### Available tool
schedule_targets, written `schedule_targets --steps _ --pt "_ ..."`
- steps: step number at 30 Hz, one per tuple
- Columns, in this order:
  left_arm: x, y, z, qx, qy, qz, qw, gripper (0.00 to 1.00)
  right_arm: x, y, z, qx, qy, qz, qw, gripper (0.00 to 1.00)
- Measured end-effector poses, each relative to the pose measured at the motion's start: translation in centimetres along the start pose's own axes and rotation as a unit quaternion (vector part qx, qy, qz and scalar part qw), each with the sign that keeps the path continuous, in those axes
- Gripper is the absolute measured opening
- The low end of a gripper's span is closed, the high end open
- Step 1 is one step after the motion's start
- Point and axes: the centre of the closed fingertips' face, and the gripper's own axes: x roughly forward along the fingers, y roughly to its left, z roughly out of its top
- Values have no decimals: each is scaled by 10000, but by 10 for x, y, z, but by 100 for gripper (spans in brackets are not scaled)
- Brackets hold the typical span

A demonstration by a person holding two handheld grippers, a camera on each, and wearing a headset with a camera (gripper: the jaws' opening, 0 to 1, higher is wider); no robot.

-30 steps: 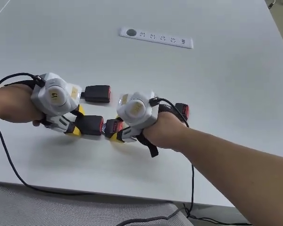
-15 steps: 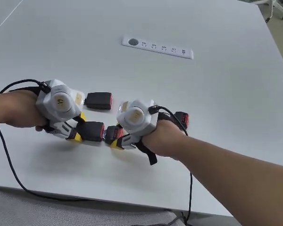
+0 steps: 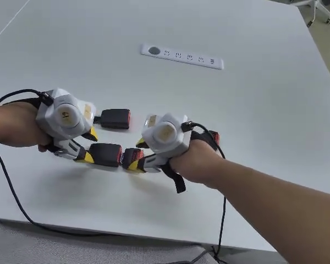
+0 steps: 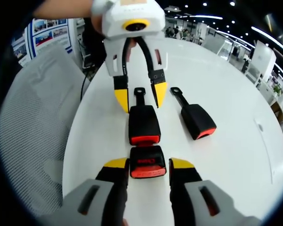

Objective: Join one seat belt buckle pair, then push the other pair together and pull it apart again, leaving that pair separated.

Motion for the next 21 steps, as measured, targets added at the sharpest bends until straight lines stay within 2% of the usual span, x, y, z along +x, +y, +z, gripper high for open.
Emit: schedule_targets --steps 2,7,11,16,18,21 --pt "-2 4 4 59 -30 30 10000 35 -5 -3 2 25 -58 -39 10000 34" --pt "-6 21 19 69 -188 195 9996 33 -13 -13 -2 0 -67 -124 9999 34" --pt "-4 38 22 73 -163 296 9994 34 -25 -24 -11 -24 -24 -231 9997 34" --pt "3 59 25 66 -173 454 9988 34 -43 -49 -41 134 138 -491 9986 34" --pt "6 68 26 70 -175 527 9984 38 -48 -56 -52 185 203 -547 9981 34" --pt "7 75 27 74 -177 532 9984 38 -62 -66 -71 259 336 -650 9970 34"
